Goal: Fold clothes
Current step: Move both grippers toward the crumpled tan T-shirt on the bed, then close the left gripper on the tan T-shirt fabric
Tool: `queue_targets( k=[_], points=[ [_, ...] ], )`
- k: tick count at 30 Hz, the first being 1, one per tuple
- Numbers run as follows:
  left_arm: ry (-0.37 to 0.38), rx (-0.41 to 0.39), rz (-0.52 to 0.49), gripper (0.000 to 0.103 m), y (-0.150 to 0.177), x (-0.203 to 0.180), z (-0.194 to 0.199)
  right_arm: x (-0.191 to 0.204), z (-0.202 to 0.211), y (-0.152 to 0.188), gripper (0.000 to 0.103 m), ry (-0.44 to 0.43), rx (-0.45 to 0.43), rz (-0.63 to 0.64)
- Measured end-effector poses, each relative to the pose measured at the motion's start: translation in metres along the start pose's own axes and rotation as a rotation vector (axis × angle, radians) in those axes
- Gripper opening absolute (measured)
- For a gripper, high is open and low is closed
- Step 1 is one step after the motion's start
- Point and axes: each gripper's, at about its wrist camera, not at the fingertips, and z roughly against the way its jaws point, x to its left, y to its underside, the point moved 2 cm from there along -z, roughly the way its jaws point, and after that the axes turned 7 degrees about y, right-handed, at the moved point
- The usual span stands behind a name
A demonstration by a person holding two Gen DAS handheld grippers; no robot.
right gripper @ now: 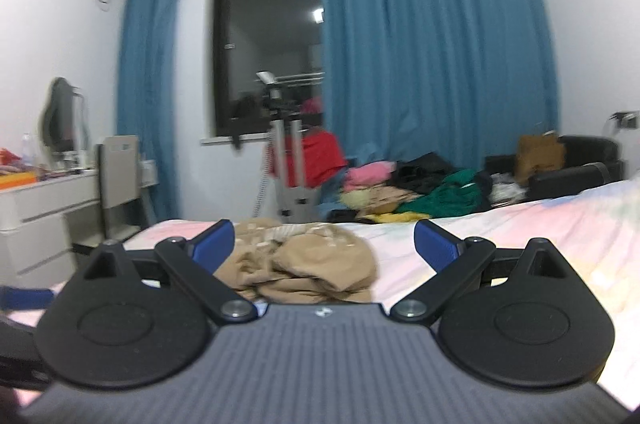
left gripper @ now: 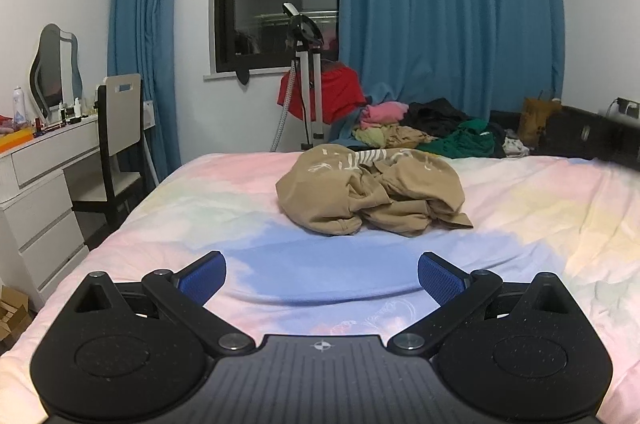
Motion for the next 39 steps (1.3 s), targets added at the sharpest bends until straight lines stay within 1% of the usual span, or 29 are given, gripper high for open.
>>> queue_targets(
  k=[2, 3, 4, 7, 8, 10, 13, 14, 16, 18, 19, 21, 22, 23, 24, 25, 26, 27, 29, 31, 32, 36, 39],
  points=[
    [0.025, 0.033, -0.008, 0.103, 0.003, -0.002, -0.015, -0.004, -0.002, -0.001, 0.098, 0.029, 0.004, 0.006],
    [0.036, 0.058, -0.017, 0.103, 0.004, -0.003, -0.027, -0.006, -0.004, 0.0, 0.098, 0.074, 0.01, 0.019],
    [0.035, 0.075, -0.038, 0.103, 0.005, -0.005, -0.04, -0.008, -0.005, 0.002, 0.098, 0.098, 0.022, 0.019],
    [-0.006, 0.127, -0.096, 0.101, 0.003, -0.007, -0.086, -0.023, -0.01, 0.005, 0.098, 0.105, 0.056, -0.056],
    [0.001, 0.141, -0.088, 0.1, 0.0, -0.007, -0.099, -0.026, -0.011, 0.006, 0.098, 0.108, 0.059, -0.064],
    [0.038, 0.142, -0.076, 0.1, -0.009, -0.008, -0.125, -0.031, -0.014, 0.009, 0.098, 0.116, 0.066, -0.068],
    [0.045, 0.116, -0.09, 0.1, -0.024, -0.017, -0.165, -0.036, -0.021, 0.017, 0.098, 0.11, 0.086, -0.092],
    [0.05, 0.108, -0.078, 0.098, -0.03, -0.019, -0.179, -0.037, -0.024, 0.021, 0.098, 0.103, 0.097, -0.102],
    [0.074, 0.089, -0.006, 0.092, -0.041, -0.017, -0.207, -0.039, -0.033, 0.029, 0.098, 0.091, 0.123, -0.119],
    [0.077, 0.088, 0.056, 0.083, -0.052, -0.016, -0.233, -0.043, -0.04, 0.036, 0.098, 0.084, 0.138, -0.137],
    [0.081, 0.093, 0.075, 0.08, -0.055, -0.016, -0.243, -0.045, -0.044, 0.04, 0.098, 0.082, 0.15, -0.148],
    [0.079, 0.106, 0.078, 0.065, -0.055, -0.017, -0.262, -0.046, -0.053, 0.048, 0.098, 0.073, 0.173, -0.161],
    [0.075, 0.114, 0.069, 0.061, -0.055, -0.018, -0.271, -0.047, -0.057, 0.052, 0.098, 0.066, 0.185, -0.164],
    [0.074, 0.117, 0.054, 0.052, -0.053, -0.02, -0.278, -0.047, -0.061, 0.055, 0.098, 0.061, 0.196, -0.167],
    [0.08, 0.109, 0.024, 0.037, -0.051, -0.021, -0.281, -0.046, -0.066, 0.058, 0.098, 0.06, 0.202, -0.173],
    [0.085, 0.102, -0.002, 0.031, -0.048, -0.023, -0.285, -0.047, -0.069, 0.06, 0.098, 0.056, 0.206, -0.182],
    [0.089, 0.099, -0.02, 0.015, -0.046, -0.024, -0.287, -0.047, -0.072, 0.062, 0.098, 0.052, 0.208, -0.19],
    [0.095, 0.09, -0.031, 0.011, -0.045, -0.024, -0.287, -0.048, -0.075, 0.063, 0.098, 0.049, 0.208, -0.199],
    [0.112, 0.052, -0.022, 0.01, -0.046, -0.021, -0.277, -0.048, -0.077, 0.065, 0.098, 0.044, 0.201, -0.207],
    [0.122, 0.011, -0.007, 0.004, -0.054, -0.016, -0.262, -0.049, -0.077, 0.066, 0.098, 0.047, 0.191, -0.205],
    [0.135, -0.01, 0.007, 0.003, -0.059, -0.014, -0.251, -0.05, -0.077, 0.067, 0.098, 0.053, 0.188, -0.204],
    [0.228, -0.101, 0.097, 0.002, -0.079, 0.001, -0.191, -0.051, -0.076, 0.069, 0.098, 0.064, 0.191, -0.215],
    [0.263, -0.146, 0.14, 0.002, -0.082, 0.007, -0.138, -0.047, -0.068, 0.07, 0.098, 0.063, 0.175, -0.193]
  ],
)
